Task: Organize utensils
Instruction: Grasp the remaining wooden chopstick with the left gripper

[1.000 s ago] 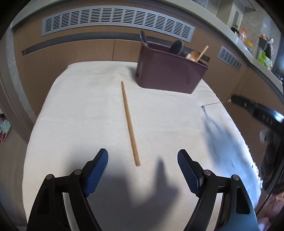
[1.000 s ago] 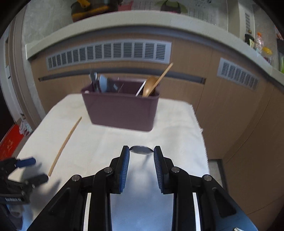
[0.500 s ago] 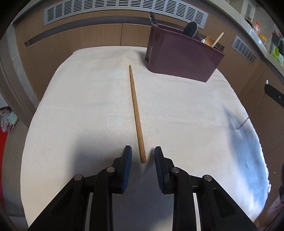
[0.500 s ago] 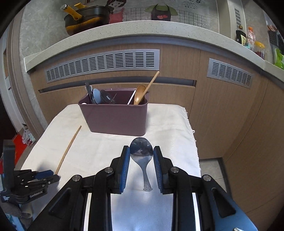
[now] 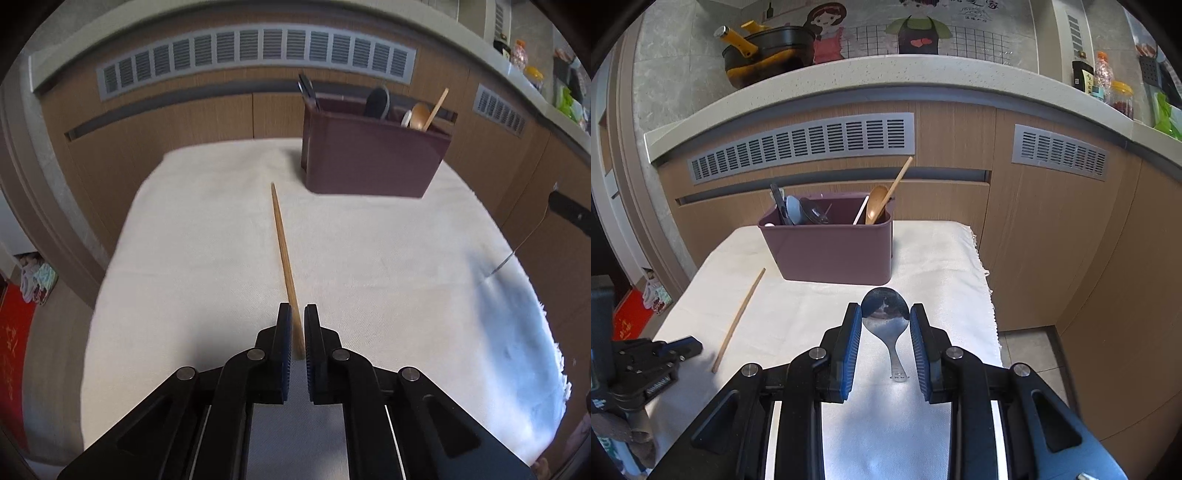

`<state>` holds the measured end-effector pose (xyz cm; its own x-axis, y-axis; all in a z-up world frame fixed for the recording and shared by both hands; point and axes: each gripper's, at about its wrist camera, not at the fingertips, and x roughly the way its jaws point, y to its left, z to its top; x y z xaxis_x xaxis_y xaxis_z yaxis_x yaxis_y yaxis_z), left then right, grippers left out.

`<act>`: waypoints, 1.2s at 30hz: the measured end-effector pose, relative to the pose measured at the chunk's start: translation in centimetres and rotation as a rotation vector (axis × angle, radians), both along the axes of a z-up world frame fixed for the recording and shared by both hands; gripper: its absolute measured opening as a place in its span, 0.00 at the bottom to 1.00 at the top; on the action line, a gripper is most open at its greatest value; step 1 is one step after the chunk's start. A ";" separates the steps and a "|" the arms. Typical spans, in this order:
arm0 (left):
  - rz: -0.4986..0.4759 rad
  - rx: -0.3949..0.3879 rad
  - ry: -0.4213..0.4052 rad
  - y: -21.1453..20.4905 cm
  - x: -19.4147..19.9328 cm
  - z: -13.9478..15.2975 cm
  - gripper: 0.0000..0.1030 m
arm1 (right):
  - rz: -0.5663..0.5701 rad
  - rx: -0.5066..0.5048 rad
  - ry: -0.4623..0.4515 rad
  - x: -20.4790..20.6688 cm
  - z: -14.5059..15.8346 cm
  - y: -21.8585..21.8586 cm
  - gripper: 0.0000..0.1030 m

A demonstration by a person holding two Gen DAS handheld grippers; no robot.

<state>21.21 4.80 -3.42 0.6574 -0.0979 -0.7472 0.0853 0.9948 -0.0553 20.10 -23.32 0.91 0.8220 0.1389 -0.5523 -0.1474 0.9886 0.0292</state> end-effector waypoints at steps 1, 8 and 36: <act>-0.002 0.001 -0.011 0.1 -0.2 0.4 0.06 | 0.002 0.002 -0.007 -0.3 0.2 0.0 0.24; -0.048 -0.006 0.044 0.2 -0.3 -0.1 0.08 | 0.017 0.010 -0.008 -1.5 0.4 -0.2 0.24; -0.045 0.040 -0.181 0.1 -3.1 6.4 0.05 | 0.018 0.024 0.019 -2.3 -0.4 -0.4 0.24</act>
<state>18.15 4.89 2.98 0.7768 -0.1028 -0.6214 0.1347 0.9909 0.0044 17.75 -23.75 0.52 0.8086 0.1671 -0.5642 -0.1648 0.9848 0.0555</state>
